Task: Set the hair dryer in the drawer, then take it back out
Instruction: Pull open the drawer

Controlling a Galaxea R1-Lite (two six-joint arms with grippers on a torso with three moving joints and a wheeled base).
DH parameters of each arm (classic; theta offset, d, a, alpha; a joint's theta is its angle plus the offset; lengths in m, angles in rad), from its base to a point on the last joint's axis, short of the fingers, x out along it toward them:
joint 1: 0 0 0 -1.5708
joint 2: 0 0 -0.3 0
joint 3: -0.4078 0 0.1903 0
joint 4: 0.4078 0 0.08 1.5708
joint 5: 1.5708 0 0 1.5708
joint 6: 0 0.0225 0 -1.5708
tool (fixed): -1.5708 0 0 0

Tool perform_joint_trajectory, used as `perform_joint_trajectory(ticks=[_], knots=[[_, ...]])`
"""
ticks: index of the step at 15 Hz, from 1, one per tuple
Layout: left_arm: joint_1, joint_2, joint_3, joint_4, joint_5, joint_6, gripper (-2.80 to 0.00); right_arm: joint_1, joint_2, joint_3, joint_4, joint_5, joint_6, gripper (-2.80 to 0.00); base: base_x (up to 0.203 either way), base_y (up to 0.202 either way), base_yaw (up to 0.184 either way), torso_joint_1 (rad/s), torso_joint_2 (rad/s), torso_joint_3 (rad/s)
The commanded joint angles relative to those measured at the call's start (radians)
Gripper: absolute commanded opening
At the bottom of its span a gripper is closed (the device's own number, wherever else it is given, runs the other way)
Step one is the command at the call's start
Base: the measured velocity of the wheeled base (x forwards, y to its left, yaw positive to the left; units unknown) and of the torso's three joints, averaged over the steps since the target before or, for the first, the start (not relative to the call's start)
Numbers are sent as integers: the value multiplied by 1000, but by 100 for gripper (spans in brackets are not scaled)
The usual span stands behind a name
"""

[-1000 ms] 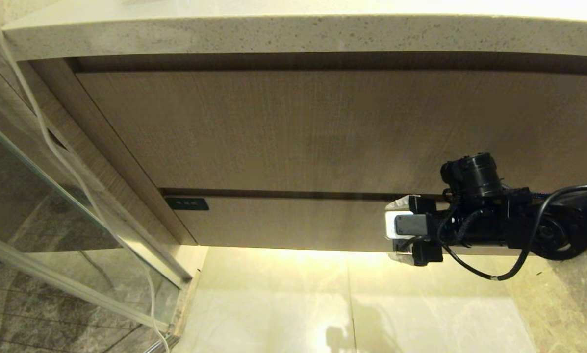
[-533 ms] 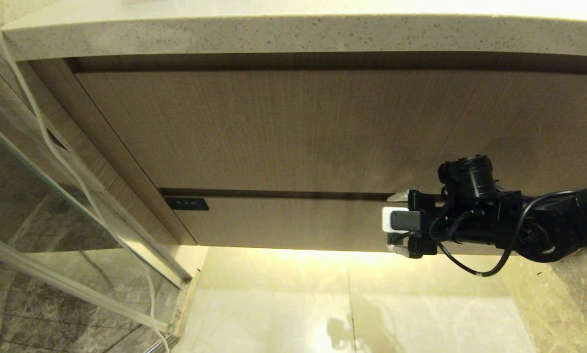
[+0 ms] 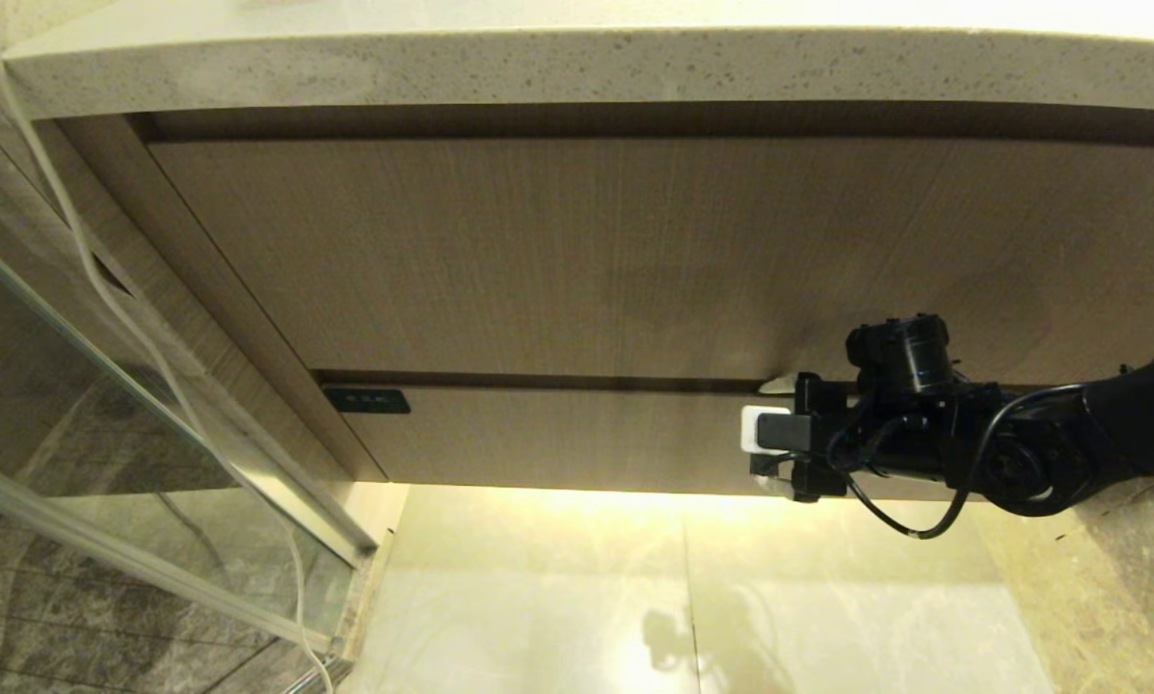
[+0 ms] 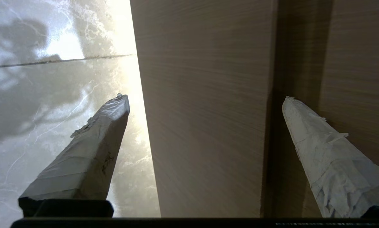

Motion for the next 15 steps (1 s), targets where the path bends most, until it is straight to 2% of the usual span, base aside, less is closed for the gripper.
perform_joint_trajectory(ticks=[1,6,10,15], knots=[[0,0,0,0,0,0,-280,-7,12,2,-3,-8,-7,0,0,0,0,0,0,0],[0,0,0,0,0,0,-280,-13,44,0,-80,-11,-4,0,0,0,0,0,0,0],[0,0,0,-1,0,0,-280,-24,59,0,-92,-10,-1,0,0,0,0,0,0,0],[0,0,0,0,0,0,-280,-24,105,-9,-199,-10,-2,0,0,0,0,0,0,0]])
